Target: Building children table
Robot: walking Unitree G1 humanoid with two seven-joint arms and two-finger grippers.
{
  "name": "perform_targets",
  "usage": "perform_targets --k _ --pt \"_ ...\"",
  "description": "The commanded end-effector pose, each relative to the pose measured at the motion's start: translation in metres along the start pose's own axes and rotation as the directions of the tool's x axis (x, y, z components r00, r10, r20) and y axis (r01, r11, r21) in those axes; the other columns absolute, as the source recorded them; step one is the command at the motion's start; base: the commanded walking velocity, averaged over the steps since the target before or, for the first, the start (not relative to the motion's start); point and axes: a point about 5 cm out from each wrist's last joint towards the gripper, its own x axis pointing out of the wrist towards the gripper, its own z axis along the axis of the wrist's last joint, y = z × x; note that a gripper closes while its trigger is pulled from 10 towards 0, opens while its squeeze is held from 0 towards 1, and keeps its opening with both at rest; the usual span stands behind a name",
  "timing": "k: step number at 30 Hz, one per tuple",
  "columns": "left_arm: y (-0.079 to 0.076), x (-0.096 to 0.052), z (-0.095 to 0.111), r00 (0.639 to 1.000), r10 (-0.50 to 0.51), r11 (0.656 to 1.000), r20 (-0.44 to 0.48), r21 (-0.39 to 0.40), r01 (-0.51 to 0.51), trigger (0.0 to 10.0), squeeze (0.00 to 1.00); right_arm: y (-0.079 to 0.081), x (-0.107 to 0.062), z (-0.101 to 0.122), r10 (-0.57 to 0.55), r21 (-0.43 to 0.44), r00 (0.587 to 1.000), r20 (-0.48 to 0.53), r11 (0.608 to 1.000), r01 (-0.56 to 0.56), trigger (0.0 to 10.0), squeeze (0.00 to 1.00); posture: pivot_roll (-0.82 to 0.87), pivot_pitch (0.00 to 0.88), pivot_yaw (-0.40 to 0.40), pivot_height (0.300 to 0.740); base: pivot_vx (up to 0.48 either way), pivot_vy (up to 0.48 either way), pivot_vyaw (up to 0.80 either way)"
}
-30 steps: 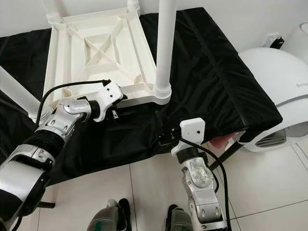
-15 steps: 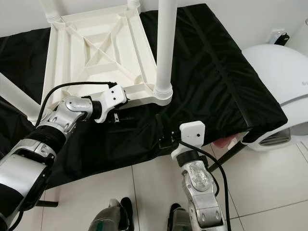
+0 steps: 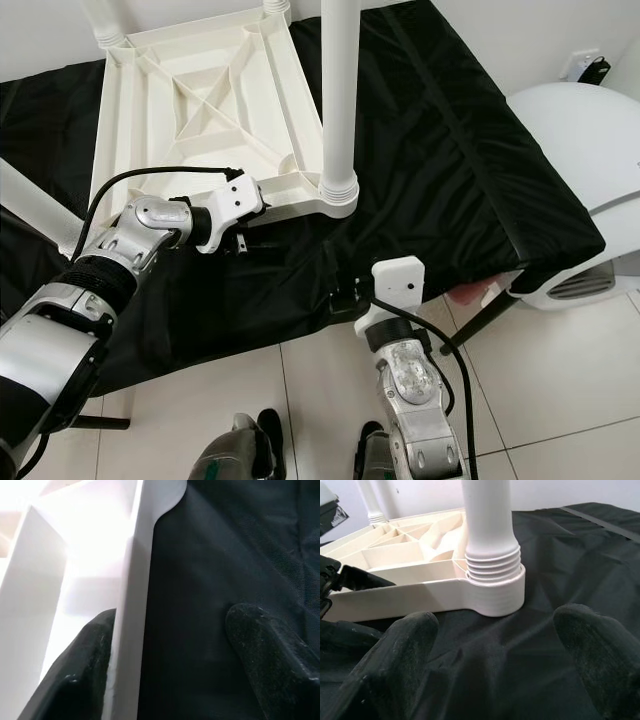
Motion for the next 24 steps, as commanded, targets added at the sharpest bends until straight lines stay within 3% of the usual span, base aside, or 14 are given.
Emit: perform_targets --k 1,6,7,9,10,11,24 --pt "-0.0121 -0.0005 -0.0183 0.992 -0.102 0.994 -0.078 -0.034 0.1 10.0 0.0 0.0047 -0.0029 -0.0007 0.007 0.007 1.0 -0.013 1.0 -0.006 10.0 0.0 -0.05 0.271 0.137 0.74 0.0 0.0 0.0" --pt "-0.0127 -0.0014 -0.0203 0.989 -0.121 0.992 -0.083 -0.051 0.117 10.0 0.0 0.0072 -0.0055 -0.0016 0.001 0.009 1.0 -0.019 1.0 -0.001 10.0 0.0 -0.05 0.269 0.146 0.74 0.0 0.0 0.0" --pt "-0.0129 -0.0016 -0.0208 0.988 -0.127 0.991 -0.083 -0.054 0.123 8.7 0.0 0.0078 -0.0061 -0.0018 -0.001 0.01 1.0 -0.02 1.0 0.001 10.0 0.0 -0.06 0.266 0.149 0.74 0.0 0.0 0.0" --pt "-0.0131 -0.0018 -0.0211 0.988 -0.131 0.99 -0.084 -0.056 0.126 8.7 0.0 0.0081 -0.0064 -0.0019 -0.002 0.01 1.0 -0.02 1.0 0.002 10.0 0.0 -0.06 0.266 0.149 0.74 0.0 0.0 0.0" --pt "-0.0129 -0.0021 -0.0209 0.988 -0.135 0.99 -0.081 -0.059 0.13 1.1 0.0 0.0082 -0.0067 -0.002 -0.004 0.009 1.0 -0.02 1.0 0.004 10.0 0.0 -0.06 0.264 0.153 0.74 0.0 0.0 0.0" --pt "-0.0123 -0.0024 -0.0205 0.988 -0.137 0.989 -0.075 -0.067 0.132 0.0 0.0 0.0081 -0.007 -0.002 -0.007 0.008 1.0 -0.02 1.0 0.007 10.0 0.0 -0.06 0.258 0.156 0.74 0.0 0.0 0.0" --pt "-0.0138 -0.0039 -0.0231 0.981 -0.175 0.983 -0.085 -0.076 0.168 0.0 0.0 0.0092 -0.0082 -0.0026 -0.011 -0.002 1.0 -0.021 1.0 0.011 10.0 0.0 -0.08 0.242 0.162 0.74 0.0 0.0 0.0"
